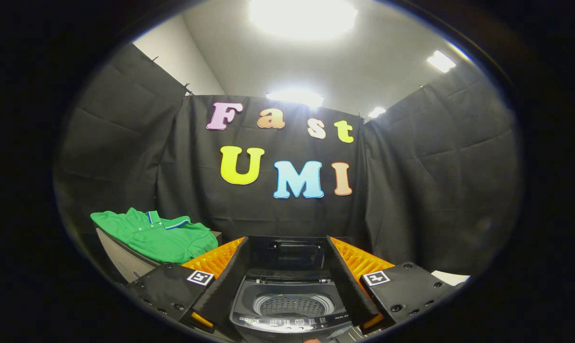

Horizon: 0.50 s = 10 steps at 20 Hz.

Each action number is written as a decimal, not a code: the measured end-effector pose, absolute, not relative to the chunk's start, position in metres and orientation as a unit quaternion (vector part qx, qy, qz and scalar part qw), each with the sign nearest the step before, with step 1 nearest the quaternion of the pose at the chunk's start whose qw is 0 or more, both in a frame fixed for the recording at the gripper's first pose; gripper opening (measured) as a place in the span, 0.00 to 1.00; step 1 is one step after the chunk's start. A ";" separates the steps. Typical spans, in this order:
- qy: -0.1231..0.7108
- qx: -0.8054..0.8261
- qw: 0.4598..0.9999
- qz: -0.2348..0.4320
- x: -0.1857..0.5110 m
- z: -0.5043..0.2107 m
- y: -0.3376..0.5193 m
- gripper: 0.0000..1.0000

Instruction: Put the clothes into the washing machine and then close the washing machine lid.

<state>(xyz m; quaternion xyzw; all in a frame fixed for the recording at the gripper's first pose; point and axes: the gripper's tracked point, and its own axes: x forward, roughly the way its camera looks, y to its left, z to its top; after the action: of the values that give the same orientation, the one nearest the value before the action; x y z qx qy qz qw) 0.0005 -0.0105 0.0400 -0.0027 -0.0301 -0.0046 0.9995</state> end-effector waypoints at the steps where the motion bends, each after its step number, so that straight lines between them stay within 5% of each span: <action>1: -0.029 0.004 1.000 0.001 0.003 0.043 -0.006 0.98; 10: -0.014 0.022 0.999 0.040 0.030 0.057 0.032 0.97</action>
<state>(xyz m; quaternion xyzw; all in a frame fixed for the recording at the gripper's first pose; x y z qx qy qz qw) 0.0303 0.0324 0.0567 0.0217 -0.0144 0.0401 0.9989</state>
